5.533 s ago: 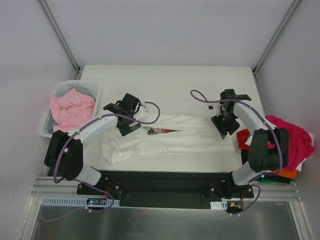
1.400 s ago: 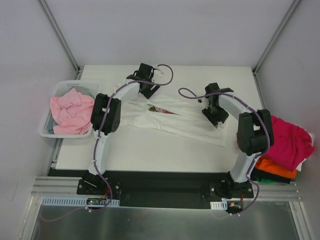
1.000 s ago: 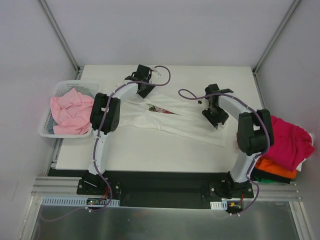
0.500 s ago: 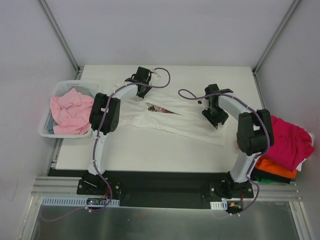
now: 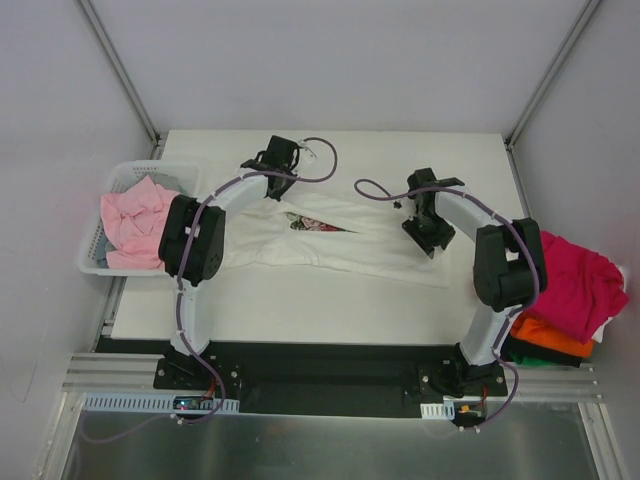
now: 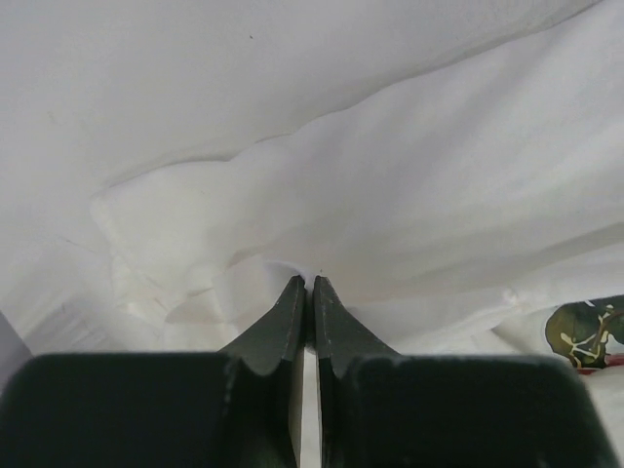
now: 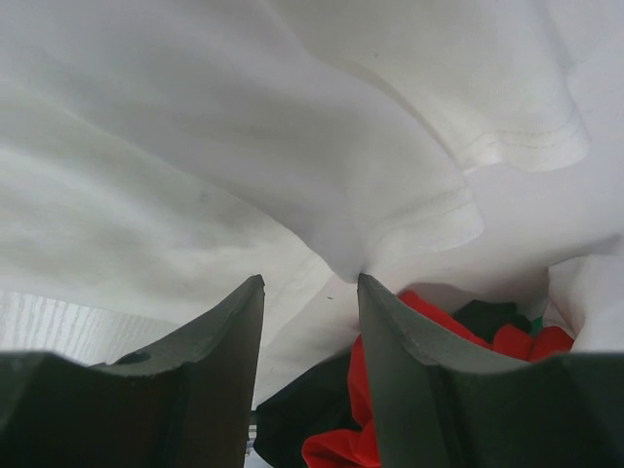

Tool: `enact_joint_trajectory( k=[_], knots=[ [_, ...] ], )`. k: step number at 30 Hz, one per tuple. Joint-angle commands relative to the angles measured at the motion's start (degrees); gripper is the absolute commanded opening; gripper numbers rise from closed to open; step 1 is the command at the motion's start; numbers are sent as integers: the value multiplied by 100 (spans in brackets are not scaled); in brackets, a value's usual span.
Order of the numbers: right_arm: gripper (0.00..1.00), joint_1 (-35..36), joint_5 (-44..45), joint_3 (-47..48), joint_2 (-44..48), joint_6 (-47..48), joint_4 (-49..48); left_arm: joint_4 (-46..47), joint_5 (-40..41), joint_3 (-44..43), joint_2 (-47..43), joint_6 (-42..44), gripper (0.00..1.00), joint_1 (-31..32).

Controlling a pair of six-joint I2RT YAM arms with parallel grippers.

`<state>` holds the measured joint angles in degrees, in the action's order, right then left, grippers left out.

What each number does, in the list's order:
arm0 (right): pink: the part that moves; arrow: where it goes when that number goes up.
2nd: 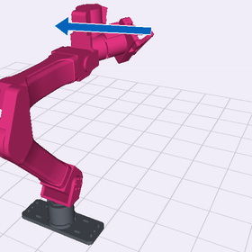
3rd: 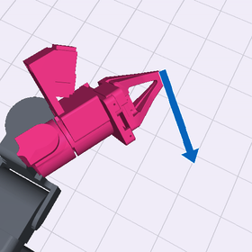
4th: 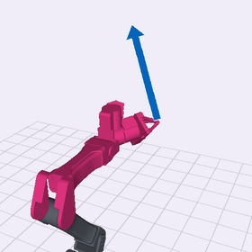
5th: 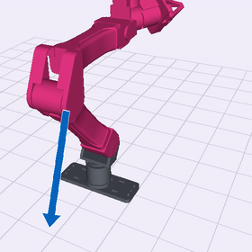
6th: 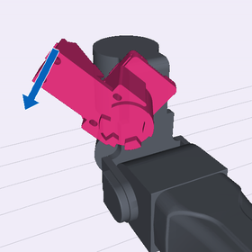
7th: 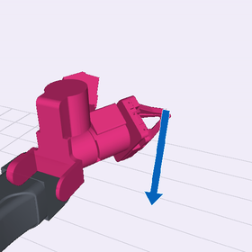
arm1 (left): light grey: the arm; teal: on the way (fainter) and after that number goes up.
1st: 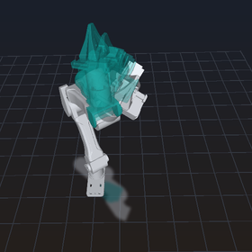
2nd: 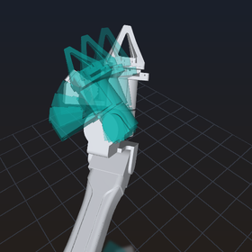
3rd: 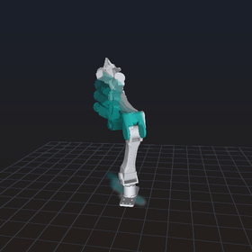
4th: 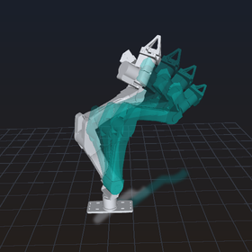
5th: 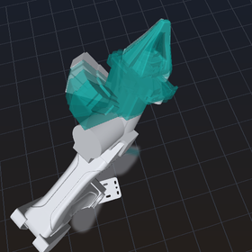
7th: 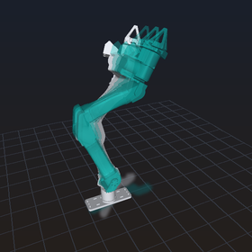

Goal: Fold and stack the t-shirts
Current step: Fold the tshirt

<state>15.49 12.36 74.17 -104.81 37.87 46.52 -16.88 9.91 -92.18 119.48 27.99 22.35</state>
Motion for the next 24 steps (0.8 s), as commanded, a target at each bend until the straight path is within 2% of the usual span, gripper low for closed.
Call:
enact_joint_trajectory(
  k=[1,13,20,22,24],
  knots=[
    [47,51,-102,-61,269,-95,120,-61,380,235,-592,49,0,182],
    [46,51,-128,-140,269,-78,76,-96,1188,1773,-1717,58,0,753],
    [46,69,-155,-105,233,-87,85,-139,1733,2696,-2174,-4,1,850],
    [46,86,-146,-96,233,-95,103,-201,1847,2863,-2148,-39,1,876],
    [46,104,-146,-96,225,-95,103,-271,1865,2995,-2131,-109,8,912]
  ],
)
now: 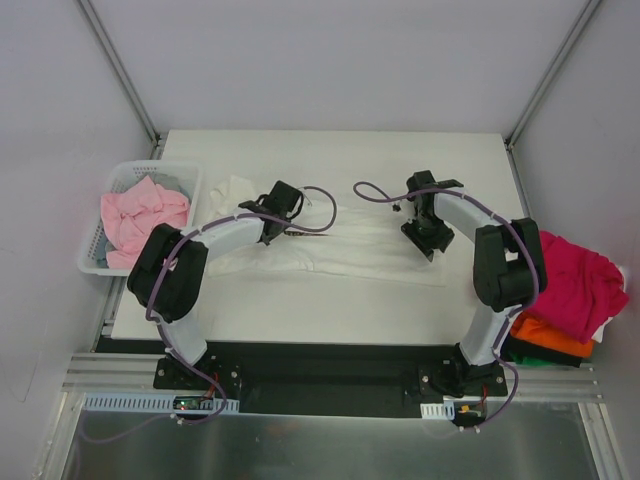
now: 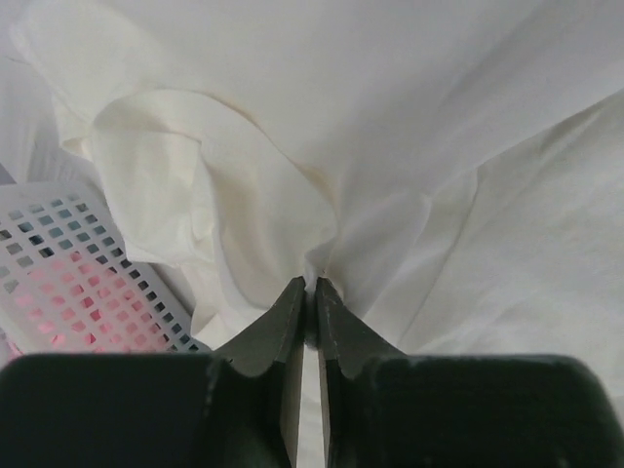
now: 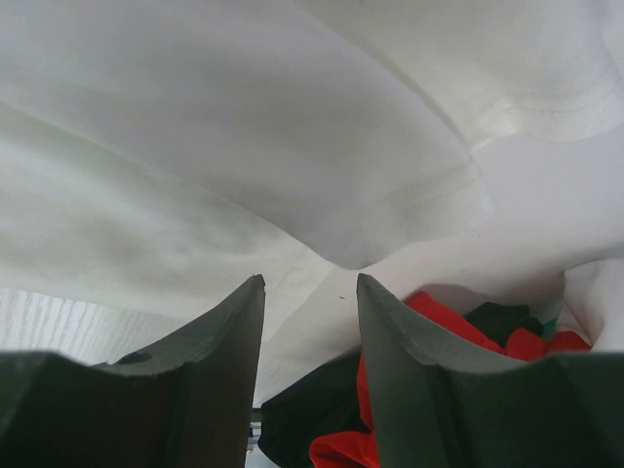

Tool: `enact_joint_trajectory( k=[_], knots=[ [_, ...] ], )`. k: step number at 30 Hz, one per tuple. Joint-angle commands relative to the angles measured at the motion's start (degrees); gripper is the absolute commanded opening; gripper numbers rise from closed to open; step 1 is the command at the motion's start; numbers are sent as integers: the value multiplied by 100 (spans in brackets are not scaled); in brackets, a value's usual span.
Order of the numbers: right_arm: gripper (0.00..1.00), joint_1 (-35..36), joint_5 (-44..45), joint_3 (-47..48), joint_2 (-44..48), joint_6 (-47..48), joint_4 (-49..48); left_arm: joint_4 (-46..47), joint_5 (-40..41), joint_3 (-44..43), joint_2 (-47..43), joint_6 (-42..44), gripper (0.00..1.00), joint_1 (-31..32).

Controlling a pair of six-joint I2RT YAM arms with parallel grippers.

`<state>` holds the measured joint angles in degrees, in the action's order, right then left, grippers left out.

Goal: Fold and stack the t-shirts
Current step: Fold the tshirt

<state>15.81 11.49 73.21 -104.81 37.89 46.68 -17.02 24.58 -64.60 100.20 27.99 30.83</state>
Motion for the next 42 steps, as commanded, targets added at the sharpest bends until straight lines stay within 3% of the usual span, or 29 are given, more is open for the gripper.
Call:
enact_joint_trajectory(
  k=[1,2,5,6,9,16,29,42],
  knots=[
    [46,71,-59,0,207,-106,105,-293,399,281,-194,-144,18,81],
    [46,80,-50,-8,198,-106,105,-311,346,368,-212,-179,34,107],
    [46,89,-50,0,172,-106,96,-355,180,535,-369,-241,58,186],
    [46,89,-59,0,172,-115,105,-355,127,562,-474,-241,75,213],
    [46,97,-50,18,172,-106,96,-338,-31,606,-712,-189,86,213],
    [46,124,-68,9,137,-115,105,-48,-6,53,-696,101,91,161],
    [46,124,-68,-79,198,-89,96,453,-84,-1572,1096,515,91,-630],
    [45,132,-68,-61,49,-71,105,541,-243,-1442,1098,400,84,-973]
  ],
)
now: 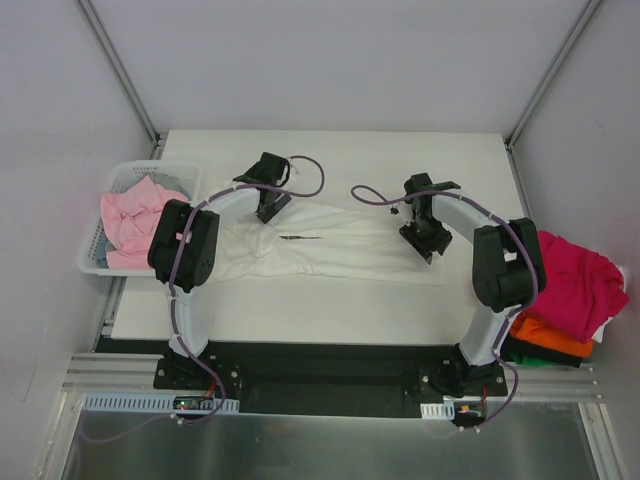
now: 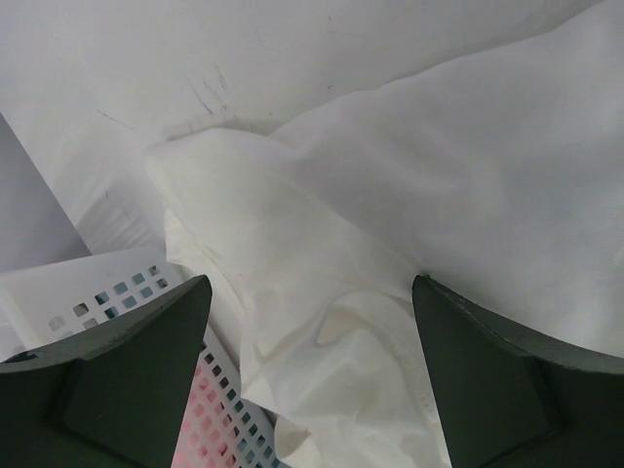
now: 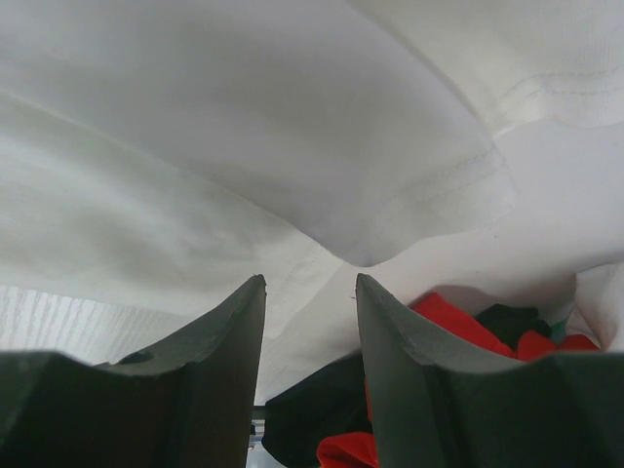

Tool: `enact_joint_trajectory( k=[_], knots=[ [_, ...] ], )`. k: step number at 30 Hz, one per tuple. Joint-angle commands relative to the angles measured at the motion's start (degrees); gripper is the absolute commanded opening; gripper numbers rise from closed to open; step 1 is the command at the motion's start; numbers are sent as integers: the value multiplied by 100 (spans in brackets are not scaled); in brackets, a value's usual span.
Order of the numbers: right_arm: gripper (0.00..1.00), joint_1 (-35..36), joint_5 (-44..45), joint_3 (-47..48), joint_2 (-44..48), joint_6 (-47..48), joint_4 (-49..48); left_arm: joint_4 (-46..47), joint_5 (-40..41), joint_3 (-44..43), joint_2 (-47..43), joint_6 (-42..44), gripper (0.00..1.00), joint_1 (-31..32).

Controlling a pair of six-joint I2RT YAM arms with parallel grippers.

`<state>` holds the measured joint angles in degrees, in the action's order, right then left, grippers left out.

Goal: Fold and stack the t-shirts
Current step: Fold the tshirt

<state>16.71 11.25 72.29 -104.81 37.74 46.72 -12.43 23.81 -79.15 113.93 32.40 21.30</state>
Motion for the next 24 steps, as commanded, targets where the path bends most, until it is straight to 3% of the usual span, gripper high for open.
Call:
enact_joint_trajectory(
  k=[1,5,16,24],
  knots=[
    [45,34,-43,22,49,-47,92,100,-140,49,-283,-41,82,-29],
    [45,34,-52,13,40,-47,92,109,-175,207,-380,-76,63,-117],
    [45,43,-52,22,-30,-56,109,126,-307,770,-1039,-190,64,-135],
    [44,34,-96,22,40,-82,136,179,-465,814,-811,-190,50,-328]
  ],
)
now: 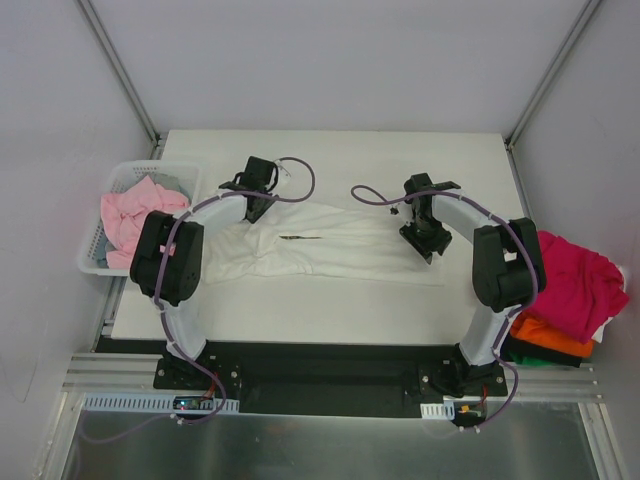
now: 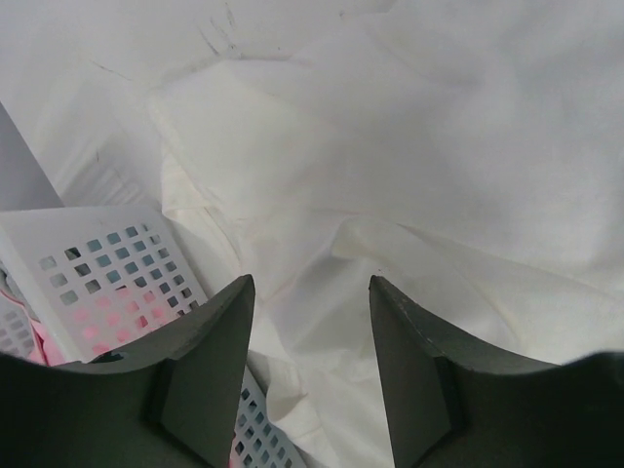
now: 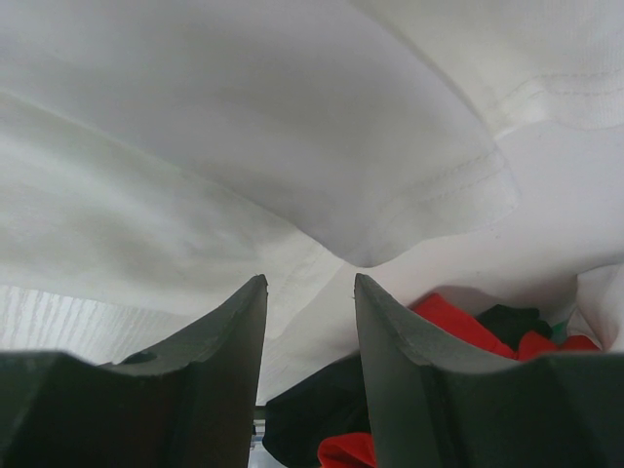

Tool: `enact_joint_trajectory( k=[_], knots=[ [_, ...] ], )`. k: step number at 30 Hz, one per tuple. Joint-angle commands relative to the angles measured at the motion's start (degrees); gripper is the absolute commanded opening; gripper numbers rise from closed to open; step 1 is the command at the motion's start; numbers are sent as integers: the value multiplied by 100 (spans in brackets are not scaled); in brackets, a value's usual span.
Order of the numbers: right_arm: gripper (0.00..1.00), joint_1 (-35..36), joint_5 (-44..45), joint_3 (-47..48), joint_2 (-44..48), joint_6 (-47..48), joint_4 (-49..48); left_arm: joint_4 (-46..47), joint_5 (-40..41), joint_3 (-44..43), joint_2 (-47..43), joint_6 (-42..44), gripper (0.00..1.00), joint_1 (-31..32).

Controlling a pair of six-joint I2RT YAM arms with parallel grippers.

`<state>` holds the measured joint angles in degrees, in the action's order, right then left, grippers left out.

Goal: Fold and stack the t-shirts
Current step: Fold the tshirt

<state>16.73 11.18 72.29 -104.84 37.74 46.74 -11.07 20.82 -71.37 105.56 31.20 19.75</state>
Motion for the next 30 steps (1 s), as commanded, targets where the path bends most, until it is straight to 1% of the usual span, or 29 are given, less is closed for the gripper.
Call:
enact_joint_trajectory(
  k=[1,4,5,7,9,11,15,20,25,30],
  knots=[
    [44,32,-81,22,51,-82,142,44,-201,1,122,-70,46,-190],
    [44,32,-55,-13,104,-73,142,52,-254,-8,245,-70,44,-243],
    [44,32,-72,-13,104,-82,134,52,-262,-8,263,-70,39,-269],
    [44,41,-81,4,104,-82,142,44,-298,-8,325,-79,32,-322],
    [44,32,-81,22,69,-91,142,44,-342,9,334,-105,15,-357],
    [44,41,-90,22,42,-91,151,44,-342,79,281,-140,0,-358],
    [44,41,-98,39,16,-91,160,61,-403,264,-34,-202,0,-358],
    [44,50,-125,22,-19,-100,169,44,-447,738,-948,-211,0,-358],
    [44,76,-116,39,-63,-117,186,9,-491,1485,-1931,-71,0,-349],
    [44,128,-99,66,-125,-126,195,-36,-316,2126,-2451,70,1,-357]
  ],
)
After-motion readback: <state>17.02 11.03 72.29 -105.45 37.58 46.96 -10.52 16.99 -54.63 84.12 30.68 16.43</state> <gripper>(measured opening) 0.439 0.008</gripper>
